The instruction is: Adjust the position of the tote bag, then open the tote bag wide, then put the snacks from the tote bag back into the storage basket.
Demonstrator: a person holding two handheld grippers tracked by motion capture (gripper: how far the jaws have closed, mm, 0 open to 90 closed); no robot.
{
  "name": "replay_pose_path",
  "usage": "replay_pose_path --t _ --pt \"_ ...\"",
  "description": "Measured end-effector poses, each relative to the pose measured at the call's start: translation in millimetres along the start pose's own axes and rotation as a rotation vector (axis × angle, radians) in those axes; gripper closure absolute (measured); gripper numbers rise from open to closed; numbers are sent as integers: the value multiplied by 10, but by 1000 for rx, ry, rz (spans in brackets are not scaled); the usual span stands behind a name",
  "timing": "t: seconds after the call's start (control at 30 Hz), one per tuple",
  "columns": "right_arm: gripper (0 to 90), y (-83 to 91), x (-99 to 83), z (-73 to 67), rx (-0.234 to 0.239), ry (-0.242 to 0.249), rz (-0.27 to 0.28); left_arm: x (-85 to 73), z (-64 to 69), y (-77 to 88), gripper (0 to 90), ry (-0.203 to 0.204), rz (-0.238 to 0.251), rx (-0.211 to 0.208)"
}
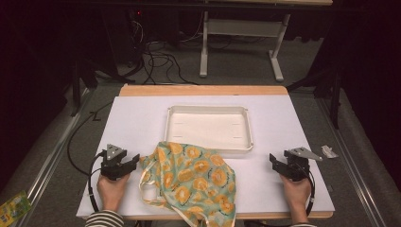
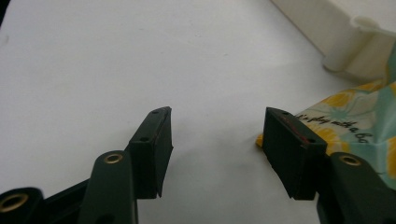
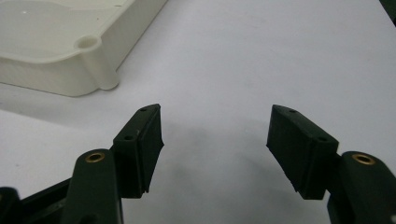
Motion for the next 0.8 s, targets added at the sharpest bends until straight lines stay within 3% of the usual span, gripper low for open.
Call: replay_pose_path --t 0.27,0.57,0.8 --pt "359 0 0 4 1 -3 0 32 71 49 425 8 19 -57" --pt "357 0 0 4 4 -4 0 43 95 109 424 23 31 -89" --pt "355 -8 1 2 4 5 -8 42 156 176 422 5 34 -118"
Point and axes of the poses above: each handheld gripper's, and its own axes: y roughly backward along the jaws, x roughly out of its top, z roughly to its right, the point moved 5 cm from there along -y, roughly forward along the jaws, and after that the axes turned 5 degrees about -z, right-handed, at the moved point
